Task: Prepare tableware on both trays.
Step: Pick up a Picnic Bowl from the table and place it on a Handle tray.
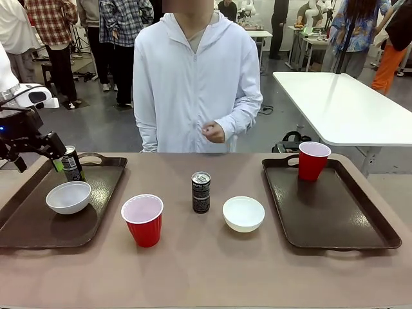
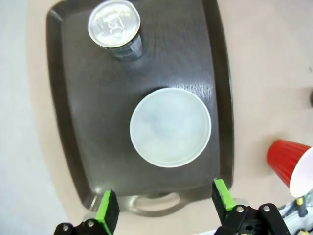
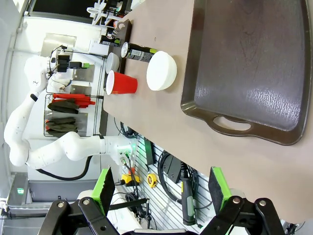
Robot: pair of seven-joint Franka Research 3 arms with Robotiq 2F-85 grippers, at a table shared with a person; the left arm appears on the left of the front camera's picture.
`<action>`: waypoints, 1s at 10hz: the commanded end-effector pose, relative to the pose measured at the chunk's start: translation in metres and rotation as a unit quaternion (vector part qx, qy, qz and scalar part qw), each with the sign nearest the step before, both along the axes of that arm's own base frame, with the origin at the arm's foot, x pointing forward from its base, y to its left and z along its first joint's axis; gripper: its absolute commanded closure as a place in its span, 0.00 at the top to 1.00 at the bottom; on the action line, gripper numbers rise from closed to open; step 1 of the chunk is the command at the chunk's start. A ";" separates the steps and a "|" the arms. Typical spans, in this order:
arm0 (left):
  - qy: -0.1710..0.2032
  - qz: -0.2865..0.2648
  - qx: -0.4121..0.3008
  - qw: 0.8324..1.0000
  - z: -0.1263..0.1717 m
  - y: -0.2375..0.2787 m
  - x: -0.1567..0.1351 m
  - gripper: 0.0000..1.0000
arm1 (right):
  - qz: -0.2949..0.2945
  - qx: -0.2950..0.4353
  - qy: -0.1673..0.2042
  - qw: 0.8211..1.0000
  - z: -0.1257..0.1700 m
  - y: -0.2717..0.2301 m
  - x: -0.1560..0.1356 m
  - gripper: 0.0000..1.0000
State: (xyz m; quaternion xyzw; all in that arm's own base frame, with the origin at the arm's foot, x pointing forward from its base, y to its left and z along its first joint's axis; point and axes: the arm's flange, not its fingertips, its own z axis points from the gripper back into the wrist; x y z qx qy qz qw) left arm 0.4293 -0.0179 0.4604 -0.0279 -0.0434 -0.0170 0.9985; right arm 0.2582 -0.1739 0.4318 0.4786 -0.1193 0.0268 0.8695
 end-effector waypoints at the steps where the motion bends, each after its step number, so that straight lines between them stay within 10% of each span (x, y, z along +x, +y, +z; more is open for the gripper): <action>1: 0.003 -0.014 -0.016 1.000 -0.006 -0.001 0.001 1.00 | 0.001 0.006 -0.005 1.000 0.000 -0.001 0.000 1.00; 5: 0.005 -0.006 -0.004 1.000 -0.005 -0.002 0.001 1.00 | 0.001 0.006 -0.005 1.000 0.000 -0.001 0.000 1.00; 10: 0.045 -0.134 -0.234 0.962 0.041 0.054 -0.048 1.00 | -0.043 -0.122 0.026 0.991 0.074 0.047 -0.018 1.00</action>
